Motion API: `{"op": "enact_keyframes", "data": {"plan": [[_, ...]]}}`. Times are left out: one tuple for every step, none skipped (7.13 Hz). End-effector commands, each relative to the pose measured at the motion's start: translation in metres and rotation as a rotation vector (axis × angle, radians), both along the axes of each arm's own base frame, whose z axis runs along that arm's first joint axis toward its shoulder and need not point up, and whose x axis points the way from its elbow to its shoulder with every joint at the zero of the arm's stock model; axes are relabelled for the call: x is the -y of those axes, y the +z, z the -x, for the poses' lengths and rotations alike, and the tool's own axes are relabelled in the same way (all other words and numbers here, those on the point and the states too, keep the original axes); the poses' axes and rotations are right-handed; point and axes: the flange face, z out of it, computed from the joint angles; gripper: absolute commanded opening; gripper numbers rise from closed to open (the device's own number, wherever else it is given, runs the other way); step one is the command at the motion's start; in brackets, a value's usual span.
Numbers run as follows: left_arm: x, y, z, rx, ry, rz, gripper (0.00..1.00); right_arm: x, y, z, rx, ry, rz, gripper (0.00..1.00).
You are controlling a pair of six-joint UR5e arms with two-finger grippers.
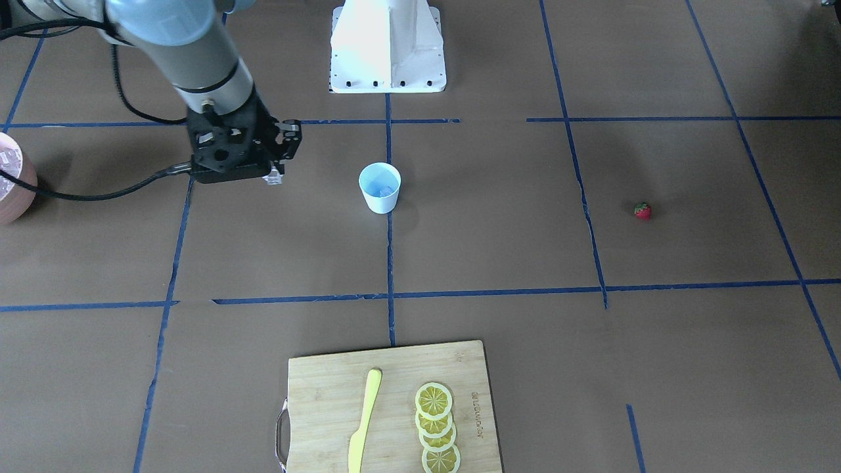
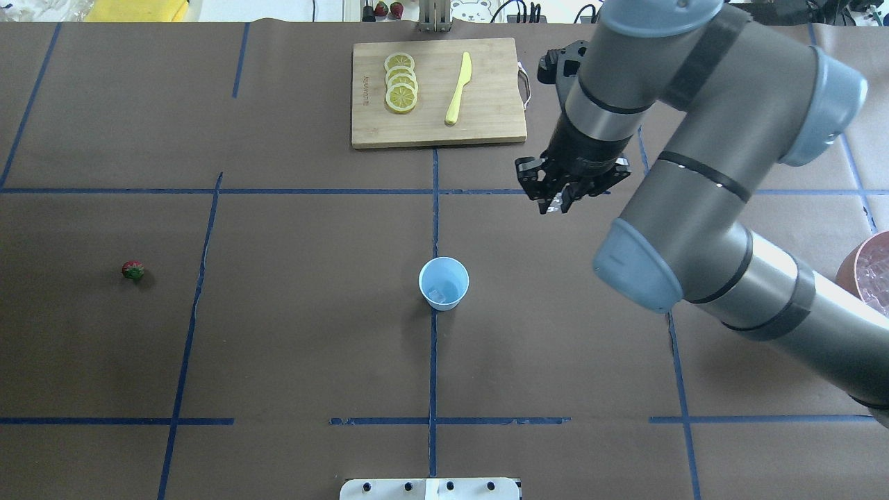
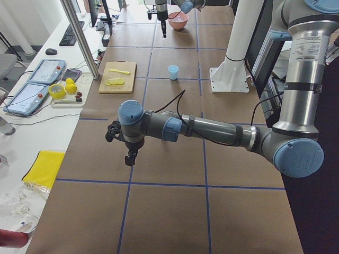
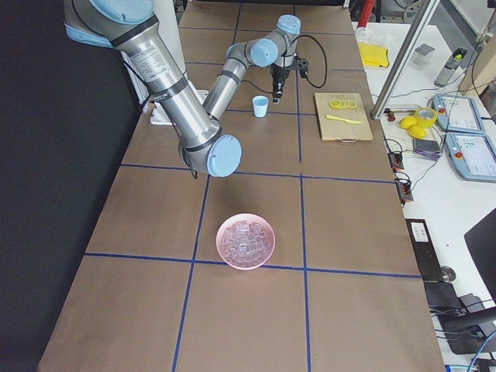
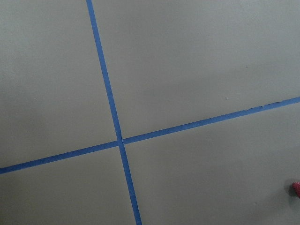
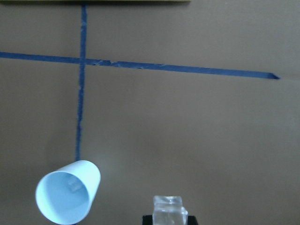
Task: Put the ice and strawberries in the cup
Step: 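Carry the ice cube from the bowl to above the blue cup with the right gripper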
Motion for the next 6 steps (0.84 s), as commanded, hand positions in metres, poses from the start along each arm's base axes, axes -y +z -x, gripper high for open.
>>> {"op": "enact_keyframes", "data": {"plan": [[0.0, 0.004, -0.001, 0.0, 0.003, 0.007, 1.0, -0.016, -0.049, 0.1, -0.031, 0.021, -0.018, 0.0], [0.001, 0.005, -0.001, 0.002, 0.002, 0.01, 1.0, -0.027, -0.049, 0.126, -0.053, -0.004, -0.014, 0.0], [0.0, 0.006, -0.001, 0.002, 0.003, 0.011, 1.0, -0.036, -0.046, 0.137, -0.069, 0.004, -0.019, 0.0], [0.0, 0.006, -0.001, 0.002, 0.003, 0.011, 1.0, -0.043, -0.038, 0.147, -0.086, -0.009, -0.015, 0.0], [0.001, 0.005, -0.001, 0.002, 0.003, 0.009, 1.0, -0.049, -0.035, 0.153, -0.093, -0.019, -0.016, 0.0], [0.001, 0.005, -0.001, 0.002, 0.003, 0.009, 1.0, -0.05, -0.028, 0.161, -0.109, -0.026, -0.008, 0.0]]}}
